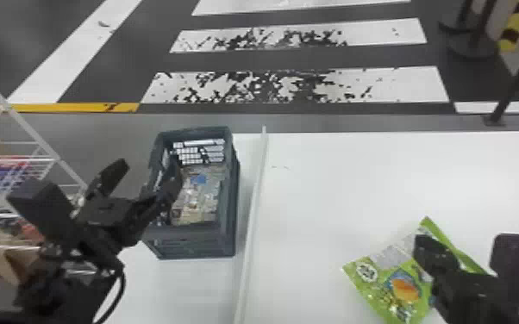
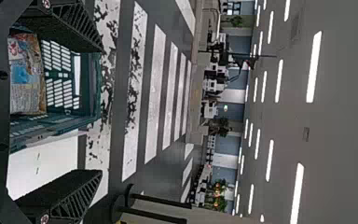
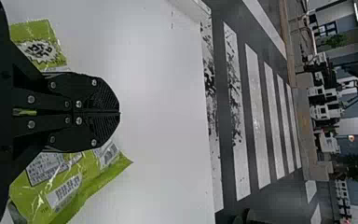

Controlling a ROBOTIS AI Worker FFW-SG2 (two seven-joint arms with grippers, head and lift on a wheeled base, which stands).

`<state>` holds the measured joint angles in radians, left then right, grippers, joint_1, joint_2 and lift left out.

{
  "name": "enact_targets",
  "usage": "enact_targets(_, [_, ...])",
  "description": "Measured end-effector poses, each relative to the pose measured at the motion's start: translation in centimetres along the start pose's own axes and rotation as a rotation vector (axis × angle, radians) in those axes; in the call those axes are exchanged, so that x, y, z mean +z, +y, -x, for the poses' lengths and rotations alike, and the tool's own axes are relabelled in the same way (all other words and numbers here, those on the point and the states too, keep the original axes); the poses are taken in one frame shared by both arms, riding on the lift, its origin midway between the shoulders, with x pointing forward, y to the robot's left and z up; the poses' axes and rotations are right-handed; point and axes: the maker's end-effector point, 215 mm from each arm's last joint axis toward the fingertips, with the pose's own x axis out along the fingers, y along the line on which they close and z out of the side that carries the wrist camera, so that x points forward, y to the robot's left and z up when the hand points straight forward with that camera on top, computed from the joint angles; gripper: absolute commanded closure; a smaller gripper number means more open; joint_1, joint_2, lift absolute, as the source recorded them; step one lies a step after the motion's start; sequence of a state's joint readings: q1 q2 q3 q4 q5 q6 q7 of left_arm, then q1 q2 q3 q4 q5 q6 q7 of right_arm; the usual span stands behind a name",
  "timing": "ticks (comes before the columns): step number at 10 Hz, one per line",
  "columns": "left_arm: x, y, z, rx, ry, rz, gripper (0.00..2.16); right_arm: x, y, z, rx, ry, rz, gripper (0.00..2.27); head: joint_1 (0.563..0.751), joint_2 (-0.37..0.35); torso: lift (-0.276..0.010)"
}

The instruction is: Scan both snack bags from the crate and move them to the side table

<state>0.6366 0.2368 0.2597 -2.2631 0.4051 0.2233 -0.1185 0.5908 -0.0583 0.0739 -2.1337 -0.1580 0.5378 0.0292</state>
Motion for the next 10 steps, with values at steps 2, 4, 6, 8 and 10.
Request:
enact_targets(2, [-0.2,0.0,0.0,0.000,0.004,0.001,0.07,-2.1,3.4,0.2,0.068,0.045,-0.003,2.25,0.695,0.257,-0.029])
enact_targets(4, [-0.4,-0.3,-0.1,-0.009,0.007,0.003,0.07,-4.1,5.4,0.2,0.104,0.082,0.004,2.25,0.695,0.298,-0.029])
enact_targets(6, [-0.7,-0.3,-0.1,-0.009,0.013,0.004,0.07,-6.0,6.1,-0.2,0.121,0.118,0.006,2.25,0.695,0.313,-0.029])
enact_targets(8, [-0.9,-0.5,-0.2,-0.012,0.016,0.005,0.07,-7.5,5.7,-0.9,0.116,0.149,0.011,2.25,0.695,0.314,-0.029])
enact_targets(10, [-1.0,-0.5,-0.2,-0.013,0.016,0.005,0.07,-9.4,5.1,-1.3,0.111,0.196,0.011,2.25,0.695,0.310,-0.029])
